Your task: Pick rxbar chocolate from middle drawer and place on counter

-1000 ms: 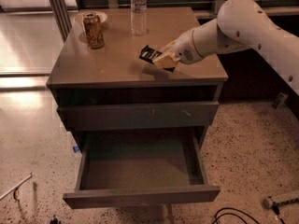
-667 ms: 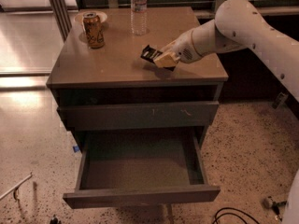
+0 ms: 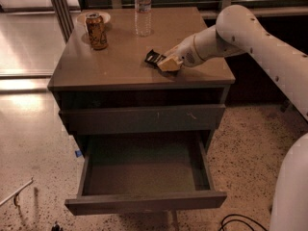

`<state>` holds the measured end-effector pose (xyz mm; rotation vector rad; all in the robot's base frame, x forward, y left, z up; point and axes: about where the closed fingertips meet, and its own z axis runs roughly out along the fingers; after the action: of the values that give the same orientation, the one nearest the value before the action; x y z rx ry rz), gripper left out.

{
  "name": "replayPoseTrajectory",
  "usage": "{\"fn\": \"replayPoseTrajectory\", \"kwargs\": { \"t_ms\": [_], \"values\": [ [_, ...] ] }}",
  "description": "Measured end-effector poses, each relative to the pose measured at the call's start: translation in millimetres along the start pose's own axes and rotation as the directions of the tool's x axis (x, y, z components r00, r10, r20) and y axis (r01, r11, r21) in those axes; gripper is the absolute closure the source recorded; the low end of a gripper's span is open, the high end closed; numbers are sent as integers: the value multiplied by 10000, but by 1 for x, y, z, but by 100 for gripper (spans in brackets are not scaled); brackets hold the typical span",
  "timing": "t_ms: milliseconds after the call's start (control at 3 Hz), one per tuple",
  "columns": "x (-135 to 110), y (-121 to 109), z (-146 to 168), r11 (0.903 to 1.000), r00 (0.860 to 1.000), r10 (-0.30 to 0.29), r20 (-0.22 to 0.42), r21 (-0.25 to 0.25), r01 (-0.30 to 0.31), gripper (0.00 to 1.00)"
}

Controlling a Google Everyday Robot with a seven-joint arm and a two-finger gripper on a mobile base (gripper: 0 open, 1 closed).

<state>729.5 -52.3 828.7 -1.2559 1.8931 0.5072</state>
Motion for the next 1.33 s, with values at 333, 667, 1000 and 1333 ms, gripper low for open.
{"fn": "replayPoseTrajectory", "kwargs": {
  "t_ms": [333,667,1000,1333],
  "values": [
    [0,0,0,10000,10000,0,0,-1,0,76],
    [0,0,0,10000,10000,0,0,-1,0,53],
    [0,0,0,10000,10000,0,0,-1,0,29],
    [-1,0,1,10000,10000,-9,2,-14,9,6]
  ]
}}
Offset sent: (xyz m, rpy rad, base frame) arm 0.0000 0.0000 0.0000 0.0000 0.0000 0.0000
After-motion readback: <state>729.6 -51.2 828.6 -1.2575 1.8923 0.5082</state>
